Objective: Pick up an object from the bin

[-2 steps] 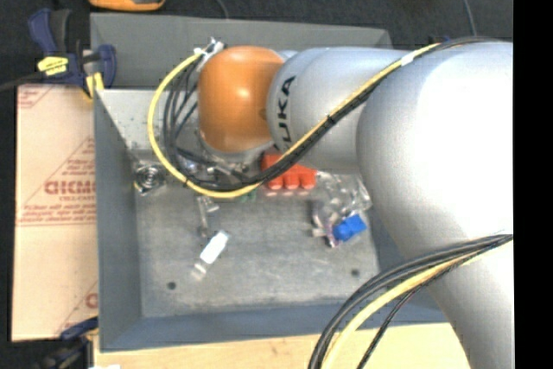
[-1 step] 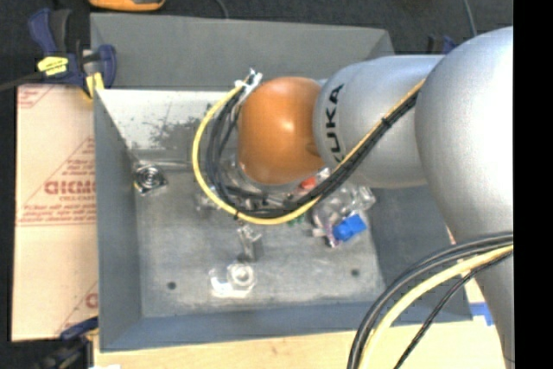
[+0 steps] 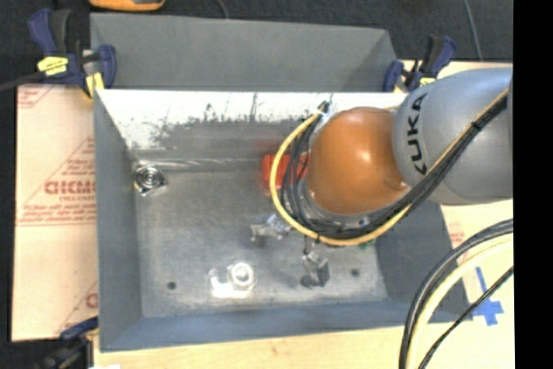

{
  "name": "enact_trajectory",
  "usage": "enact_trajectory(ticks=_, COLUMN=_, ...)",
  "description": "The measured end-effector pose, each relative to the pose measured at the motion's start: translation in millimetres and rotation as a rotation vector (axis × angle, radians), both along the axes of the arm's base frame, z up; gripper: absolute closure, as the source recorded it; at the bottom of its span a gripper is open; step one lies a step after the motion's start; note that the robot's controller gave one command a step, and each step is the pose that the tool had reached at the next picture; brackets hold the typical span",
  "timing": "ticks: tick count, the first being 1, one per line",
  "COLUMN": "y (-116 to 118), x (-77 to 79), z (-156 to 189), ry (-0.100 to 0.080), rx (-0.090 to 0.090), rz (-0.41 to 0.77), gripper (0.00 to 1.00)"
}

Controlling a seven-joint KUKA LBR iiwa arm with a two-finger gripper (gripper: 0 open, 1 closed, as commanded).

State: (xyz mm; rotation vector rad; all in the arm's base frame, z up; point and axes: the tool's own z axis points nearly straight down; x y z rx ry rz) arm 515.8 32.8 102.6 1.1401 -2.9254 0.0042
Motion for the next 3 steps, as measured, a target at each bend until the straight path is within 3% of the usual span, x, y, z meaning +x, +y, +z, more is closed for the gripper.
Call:
enact_trajectory(ticks=1, y=86, x=72.3, z=-7, ry=-0.011, rx=0.008, rz=-0.052, gripper=0.00)
enact_trajectory(ticks=2, y=76, x=-28.1, z=-33, ry=0.001, rx=0.004, rz=0.062, gripper=0.00)
enact_trajectory(ticks=3, y=76, x=-25.0, z=-29, ry=-0.001, rx=0.003, rz=0.057, gripper=1.00)
